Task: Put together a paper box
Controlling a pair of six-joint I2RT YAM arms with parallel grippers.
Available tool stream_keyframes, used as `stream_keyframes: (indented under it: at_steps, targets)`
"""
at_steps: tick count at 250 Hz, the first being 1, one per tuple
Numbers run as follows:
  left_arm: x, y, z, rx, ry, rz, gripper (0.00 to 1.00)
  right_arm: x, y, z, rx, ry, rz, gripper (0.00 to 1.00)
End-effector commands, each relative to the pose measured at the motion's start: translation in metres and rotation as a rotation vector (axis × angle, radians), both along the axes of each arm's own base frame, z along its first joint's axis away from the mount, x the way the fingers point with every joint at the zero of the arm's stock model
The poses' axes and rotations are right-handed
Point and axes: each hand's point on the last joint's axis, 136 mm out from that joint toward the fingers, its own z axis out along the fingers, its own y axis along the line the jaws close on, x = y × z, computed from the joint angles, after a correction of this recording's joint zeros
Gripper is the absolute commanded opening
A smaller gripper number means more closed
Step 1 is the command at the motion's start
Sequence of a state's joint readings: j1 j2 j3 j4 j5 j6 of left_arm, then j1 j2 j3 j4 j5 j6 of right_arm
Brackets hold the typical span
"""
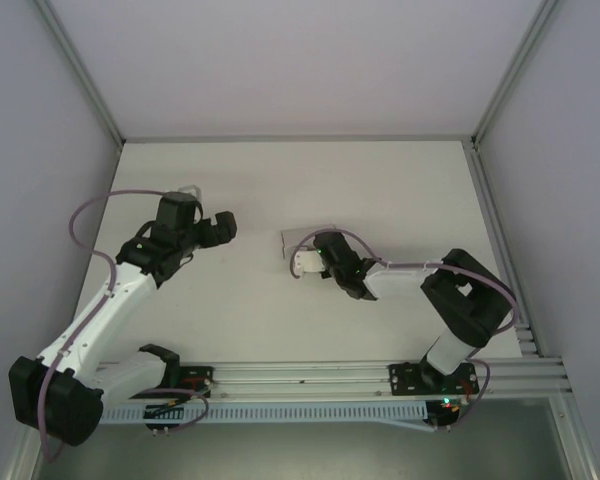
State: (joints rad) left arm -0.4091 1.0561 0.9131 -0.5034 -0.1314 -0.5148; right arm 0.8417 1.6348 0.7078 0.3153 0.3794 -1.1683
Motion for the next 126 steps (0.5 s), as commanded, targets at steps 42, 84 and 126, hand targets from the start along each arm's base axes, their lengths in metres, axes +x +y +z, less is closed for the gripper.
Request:
stream_keyframes:
  at_steps: [42, 84, 126]
  targets:
    - [0.000, 0.007, -0.004, 0.020, 0.006, 0.027, 1.00, -0.030, -0.016, -0.002, -0.021, 0.086, -0.133, 0.87]
    - [0.001, 0.007, -0.004, 0.026, 0.006, 0.024, 1.00, -0.051, -0.012, 0.027, 0.078, 0.207, -0.126, 1.00]
    - [0.010, 0.013, 0.001, 0.053, -0.049, 0.047, 1.00, -0.046, -0.018, 0.096, 0.362, 0.186, -0.227, 1.00]
